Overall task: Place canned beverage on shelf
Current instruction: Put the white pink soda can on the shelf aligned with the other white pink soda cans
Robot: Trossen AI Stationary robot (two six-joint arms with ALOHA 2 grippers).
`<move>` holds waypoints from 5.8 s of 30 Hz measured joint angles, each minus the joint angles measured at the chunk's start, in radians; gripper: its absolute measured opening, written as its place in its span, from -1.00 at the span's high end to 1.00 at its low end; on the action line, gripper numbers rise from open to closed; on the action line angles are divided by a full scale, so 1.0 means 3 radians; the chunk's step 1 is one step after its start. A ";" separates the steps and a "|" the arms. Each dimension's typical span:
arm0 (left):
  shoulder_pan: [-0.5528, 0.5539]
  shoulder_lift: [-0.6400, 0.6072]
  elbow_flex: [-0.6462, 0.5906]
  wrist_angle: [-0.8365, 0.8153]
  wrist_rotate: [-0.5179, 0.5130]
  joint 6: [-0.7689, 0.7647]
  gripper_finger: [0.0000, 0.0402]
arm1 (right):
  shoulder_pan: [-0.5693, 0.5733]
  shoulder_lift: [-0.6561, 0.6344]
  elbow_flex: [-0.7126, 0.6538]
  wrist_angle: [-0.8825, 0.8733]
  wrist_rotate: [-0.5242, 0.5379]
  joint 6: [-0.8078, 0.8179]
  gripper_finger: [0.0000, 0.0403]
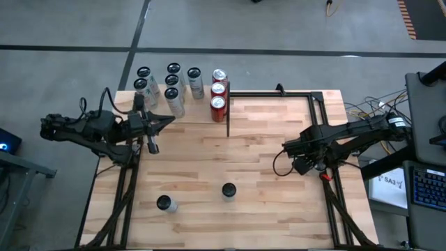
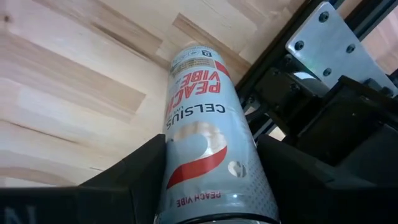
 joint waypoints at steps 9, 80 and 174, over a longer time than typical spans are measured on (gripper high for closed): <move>0.0000 -0.0018 0.0018 0.0004 0.0000 0.0001 1.00 | 0.0000 0.0000 0.0000 0.0001 0.0136 -0.0161 -0.21; 0.0000 0.0597 0.0025 0.0291 0.0440 -0.0114 0.96 | 0.0015 0.0473 0.1577 0.2804 0.1354 -0.1938 -0.20; -0.0644 0.0851 -0.0143 -0.0632 -0.1191 -0.1085 -0.12 | 0.0159 0.2210 0.3709 0.2589 0.1873 -0.3787 -0.80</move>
